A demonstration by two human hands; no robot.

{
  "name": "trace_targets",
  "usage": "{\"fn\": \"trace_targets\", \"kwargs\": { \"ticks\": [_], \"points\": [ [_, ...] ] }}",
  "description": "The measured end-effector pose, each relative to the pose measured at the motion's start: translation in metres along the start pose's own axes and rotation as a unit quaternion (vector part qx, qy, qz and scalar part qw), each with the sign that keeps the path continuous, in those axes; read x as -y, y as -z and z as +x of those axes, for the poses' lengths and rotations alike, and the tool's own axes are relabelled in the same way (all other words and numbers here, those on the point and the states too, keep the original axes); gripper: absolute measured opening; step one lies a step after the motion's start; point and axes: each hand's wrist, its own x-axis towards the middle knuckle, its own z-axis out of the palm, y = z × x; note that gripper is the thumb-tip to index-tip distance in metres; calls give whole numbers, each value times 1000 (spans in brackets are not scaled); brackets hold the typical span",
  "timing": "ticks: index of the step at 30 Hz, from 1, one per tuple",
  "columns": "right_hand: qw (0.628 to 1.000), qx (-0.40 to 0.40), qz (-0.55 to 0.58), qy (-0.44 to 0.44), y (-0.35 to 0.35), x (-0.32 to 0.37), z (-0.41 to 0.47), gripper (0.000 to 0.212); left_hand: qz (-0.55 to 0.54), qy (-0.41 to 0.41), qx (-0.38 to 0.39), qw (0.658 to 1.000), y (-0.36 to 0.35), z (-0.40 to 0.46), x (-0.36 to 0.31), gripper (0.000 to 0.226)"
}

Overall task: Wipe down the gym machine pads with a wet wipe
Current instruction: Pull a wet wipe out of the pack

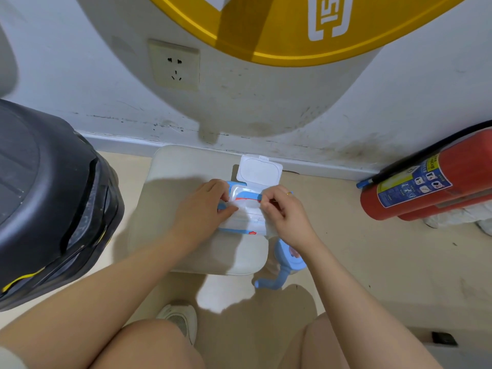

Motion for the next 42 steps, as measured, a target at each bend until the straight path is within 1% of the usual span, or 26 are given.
{"fn": "trace_targets", "kwargs": {
  "ticks": [2, 4, 6, 9, 10, 12, 14, 15, 17, 18, 19, 21, 22, 23, 24, 25, 27, 30, 31, 33, 34, 36, 39, 41, 42],
  "points": [
    [999, 4, -29, 13, -1, 2, -4, 12, -6, 8, 3, 1000, 1, 0, 1, 25],
    [996, 14, -88, 26, 0, 6, 0, 14, 3, -1, 8, 1000, 1, 1, -1, 22],
    [987, 43, -152, -1, 2, 14, 11, 17, 14, -37, 5, 999, 1, 5, -5, 24],
    [964, 96, -245, -40, 3, 28, 27, 7, 38, -89, 18, 995, 2, 9, -12, 30],
    [957, 104, -267, -46, 3, 32, 29, 9, 40, -107, 23, 993, 2, 11, -13, 28],
    [952, 103, -280, -61, 2, 36, 32, 13, 18, -92, 36, 995, 3, 10, -15, 23],
    [966, 71, -236, -73, 3, 35, 32, 14, -8, -55, 40, 998, 3, 10, -14, 18],
    [977, 50, -189, -80, 5, 33, 32, 12, -11, -43, 39, 998, 1, 10, -12, 16],
    [993, 18, -50, -104, 9, 29, 26, 17, -5, -28, 38, 999, -1, 9, -8, 14],
    [992, 4, 30, -123, 11, 25, 22, 23, -3, -23, 33, 999, -1, 9, -6, 15],
    [984, -10, 103, -143, 14, 20, 16, 28, -2, -19, 28, 999, -2, 9, -4, 15],
    [958, -30, 228, -171, 18, 13, 5, 28, 11, -22, 20, 999, -3, 8, -5, 17],
    [936, -40, 300, -180, 19, 12, 1, 25, 25, -30, 17, 999, -4, 8, -6, 17],
    [906, -49, 375, -189, 21, 10, -1, 22, 40, -40, 14, 998, -4, 8, -7, 18],
    [881, -53, 428, -196, 23, 12, -1, 20, 54, -51, 6, 997, -3, 9, -8, 19],
    [869, -53, 450, -198, 25, 14, -1, 20, 63, -57, 0, 996, -2, 10, -10, 22],
    [883, -58, 428, -182, 27, 23, 0, 22, 86, -86, -3, 993, 0, 12, -13, 20],
    [913, -118, 363, -143, 30, 35, 0, 25, 129, -133, 0, 983, 0, 11, -14, 18],
    [914, -143, 355, -136, 34, 38, -1, 25, 142, -148, 6, 979, -1, 11, -12, 19],
    [913, -176, 349, -122, 42, 43, -1, 24, 155, -169, 12, 973, -3, 13, -11, 11],
    [913, -184, 343, -120, 45, 45, -2, 23, 163, -174, 12, 971, -3, 15, -12, 9],
    [916, -192, 329, -124, 47, 50, -4, 22, 184, -181, 13, 966, -5, 16, -16, 14],
    [932, -200, 275, -124, 52, 60, -2, 23, 237, -197, 11, 951, -3, 15, -22, 16],
    [943, -206, 237, -114, 60, 65, 1, 25, 272, -203, 28, 940, -1, 16, -26, 14],
    [946, -206, 227, -109, 66, 70, 4, 25, 291, -195, 42, 936, 1, 18, -30, 19]
  ]
}}
